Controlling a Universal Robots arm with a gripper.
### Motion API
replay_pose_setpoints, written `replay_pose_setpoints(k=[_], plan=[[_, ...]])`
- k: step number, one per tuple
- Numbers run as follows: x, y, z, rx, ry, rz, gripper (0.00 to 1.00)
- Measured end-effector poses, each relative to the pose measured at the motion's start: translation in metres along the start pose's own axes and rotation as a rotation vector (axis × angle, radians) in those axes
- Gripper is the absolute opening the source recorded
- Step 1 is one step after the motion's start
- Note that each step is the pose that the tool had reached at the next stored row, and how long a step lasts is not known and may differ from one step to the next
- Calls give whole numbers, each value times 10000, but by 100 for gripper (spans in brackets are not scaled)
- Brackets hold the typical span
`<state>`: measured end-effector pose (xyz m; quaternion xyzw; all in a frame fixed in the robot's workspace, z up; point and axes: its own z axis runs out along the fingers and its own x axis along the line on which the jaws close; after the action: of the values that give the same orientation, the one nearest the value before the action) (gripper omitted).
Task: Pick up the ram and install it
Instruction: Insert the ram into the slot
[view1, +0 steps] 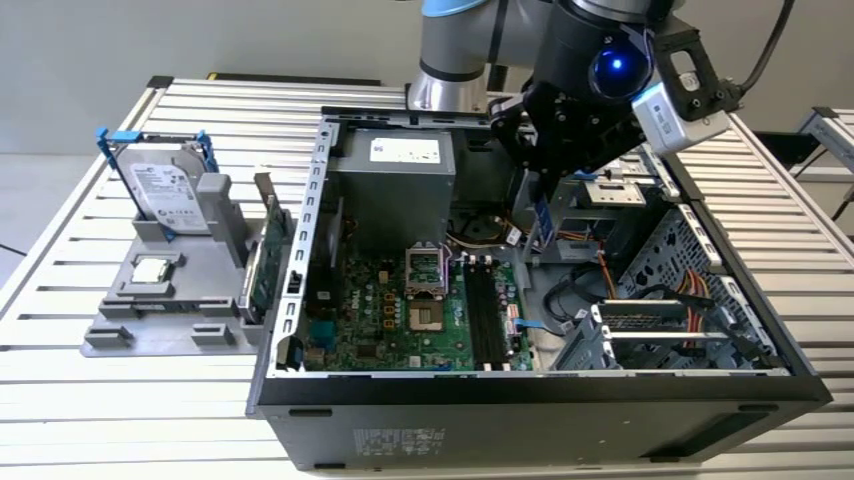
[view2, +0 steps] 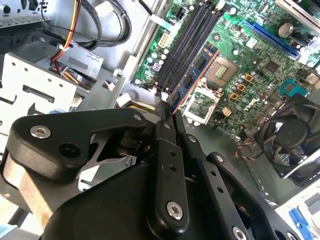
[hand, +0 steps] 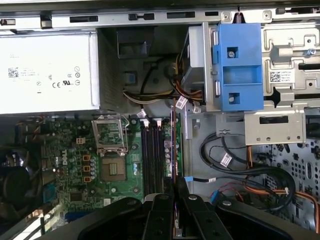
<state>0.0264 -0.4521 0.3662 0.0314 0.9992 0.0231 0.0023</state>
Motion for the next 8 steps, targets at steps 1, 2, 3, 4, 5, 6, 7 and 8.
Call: replay_pose_setpoints(k=[1,2,3,4,5,6,7,8], plan=[[0,0,4,2,0,0,0],[0,-1,8,4,0,0,0],[-1,-1,12,5,0,0,0],[-1,-2,16,6,-1,-1,0],[-1,-2,21,6,-1,0,0],[-1,-3,25,7,-1,0,0],[-2,-4,29,8,-1,0,0],[-2,-4,33,10,-1,0,0]])
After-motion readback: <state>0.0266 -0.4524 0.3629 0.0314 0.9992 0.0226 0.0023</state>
